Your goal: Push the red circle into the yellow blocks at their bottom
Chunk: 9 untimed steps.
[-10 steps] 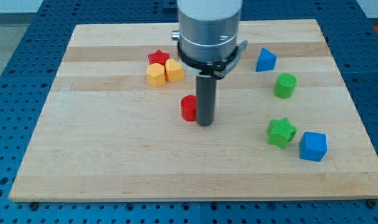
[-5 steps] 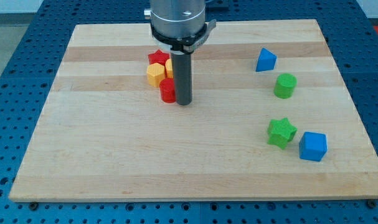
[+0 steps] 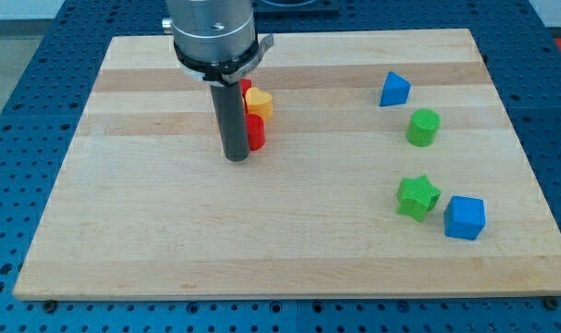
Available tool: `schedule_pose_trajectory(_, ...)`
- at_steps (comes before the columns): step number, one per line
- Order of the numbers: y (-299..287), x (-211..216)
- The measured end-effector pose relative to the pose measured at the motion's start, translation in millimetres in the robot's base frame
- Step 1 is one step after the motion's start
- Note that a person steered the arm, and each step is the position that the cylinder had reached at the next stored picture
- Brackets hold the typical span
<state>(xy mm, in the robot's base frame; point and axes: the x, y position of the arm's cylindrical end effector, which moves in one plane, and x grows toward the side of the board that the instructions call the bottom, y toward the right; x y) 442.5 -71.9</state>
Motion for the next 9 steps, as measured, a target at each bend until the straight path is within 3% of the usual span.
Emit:
schedule_pose_trajectory(2, 15.4, -26.0)
schedule_pose_trajectory(4, 21.5, -18.9)
schedule_pose_trajectory(6, 63.7, -30.1)
schedule_pose_trajectory(9, 30.9, -31.4)
